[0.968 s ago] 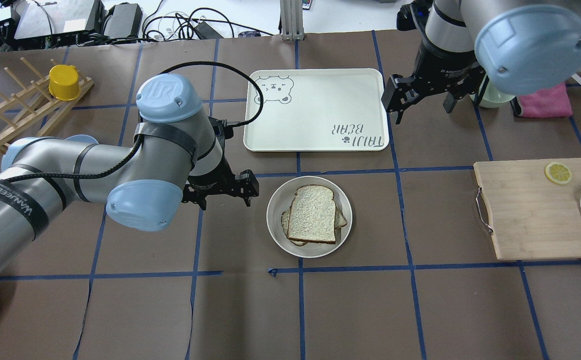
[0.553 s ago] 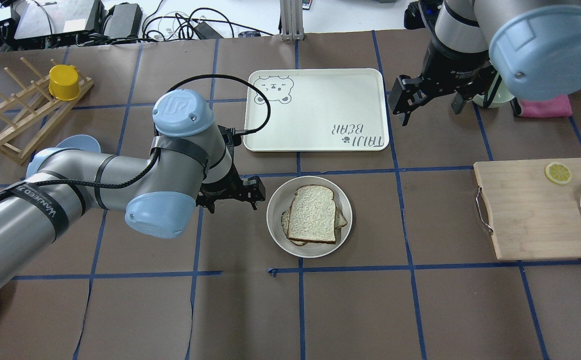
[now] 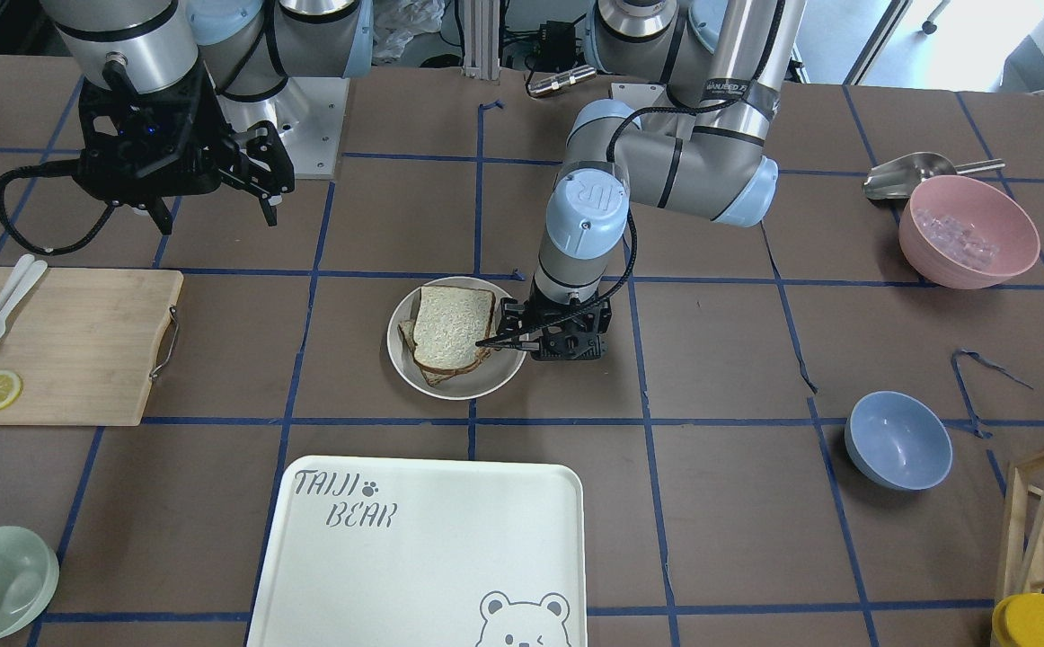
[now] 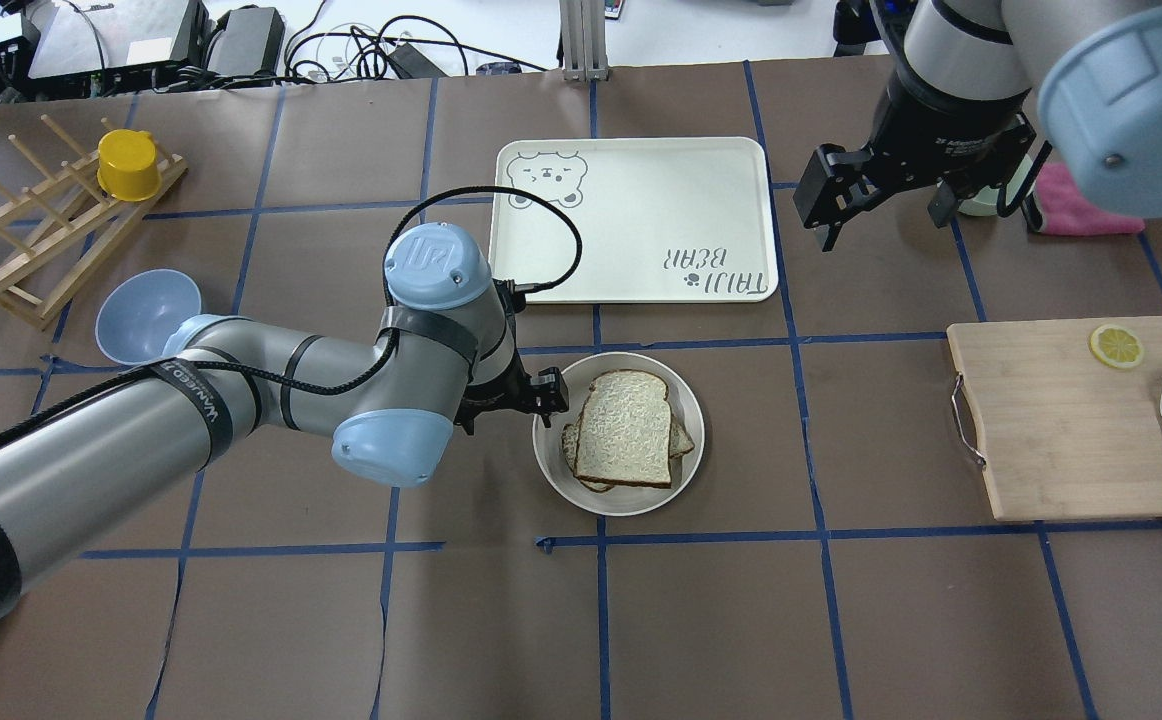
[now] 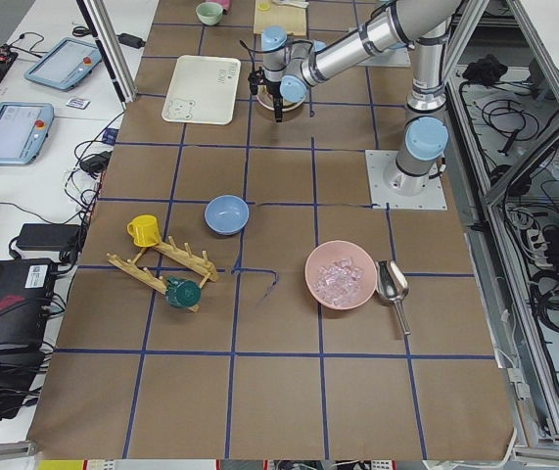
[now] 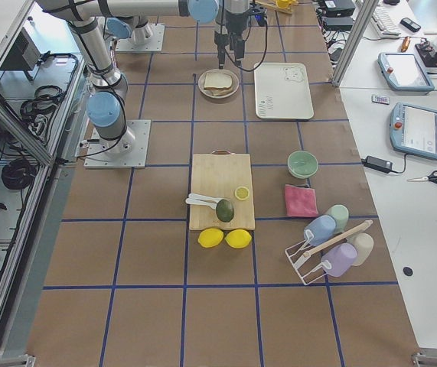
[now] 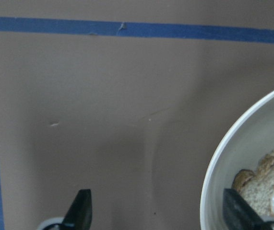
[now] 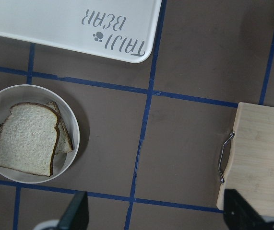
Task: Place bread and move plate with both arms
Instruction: 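Close the left gripper on the plate rim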
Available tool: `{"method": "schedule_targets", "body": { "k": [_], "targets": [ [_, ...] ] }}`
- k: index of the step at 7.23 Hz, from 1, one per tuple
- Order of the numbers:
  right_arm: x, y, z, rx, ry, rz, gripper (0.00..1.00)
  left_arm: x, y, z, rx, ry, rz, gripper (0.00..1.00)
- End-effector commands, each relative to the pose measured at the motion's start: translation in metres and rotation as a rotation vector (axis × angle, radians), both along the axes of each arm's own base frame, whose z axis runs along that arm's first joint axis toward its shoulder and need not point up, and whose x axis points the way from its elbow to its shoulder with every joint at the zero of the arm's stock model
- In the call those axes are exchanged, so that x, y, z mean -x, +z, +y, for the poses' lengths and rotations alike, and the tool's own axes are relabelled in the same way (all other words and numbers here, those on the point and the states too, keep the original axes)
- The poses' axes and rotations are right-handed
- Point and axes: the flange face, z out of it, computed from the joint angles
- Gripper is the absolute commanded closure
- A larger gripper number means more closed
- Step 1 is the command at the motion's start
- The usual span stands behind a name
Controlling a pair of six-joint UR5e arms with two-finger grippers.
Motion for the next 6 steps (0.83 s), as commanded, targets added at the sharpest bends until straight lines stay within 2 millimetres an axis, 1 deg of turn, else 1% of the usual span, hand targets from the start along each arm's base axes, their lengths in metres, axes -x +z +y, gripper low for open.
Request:
{"method": "schedule_targets", "body": {
  "k": [1, 2, 3, 4, 5, 6],
  "targets": [
    [0.0, 0.0036, 0.0023, 0.008, -0.002, -0.004, 0.0, 0.0061, -0.0115, 0.0009, -0.013, -0.003, 0.019, 0.15],
    [0.0, 0.0033, 0.0026, 0.007, -0.075, -0.007, 0.0, 0.0059, -0.0115, 0.0009, -0.012, -0.012, 0.018, 0.35],
    [0.0, 0.0034, 0.0037, 0.004, -0.118, -0.008, 0.0, 0.0058, -0.0113, 0.0015, -0.013, -0.011, 0.018, 0.68],
    [0.0003, 0.0031, 0.004, 0.001, -0.119, -0.005, 0.0, 0.0066, -0.0074, 0.0021, -0.006, -0.008, 0.021, 0.99],
    [0.0013, 0.0067, 0.007, 0.009, -0.119, -0.004, 0.0, 0.0068, -0.004, 0.0029, -0.001, -0.003, 0.027, 1.0],
    [0.0024, 0.0059, 0.0072, 0.007, -0.121, 0.007, 0.0, 0.0076, -0.0019, 0.0028, 0.003, -0.004, 0.029, 1.0]
  ]
}}
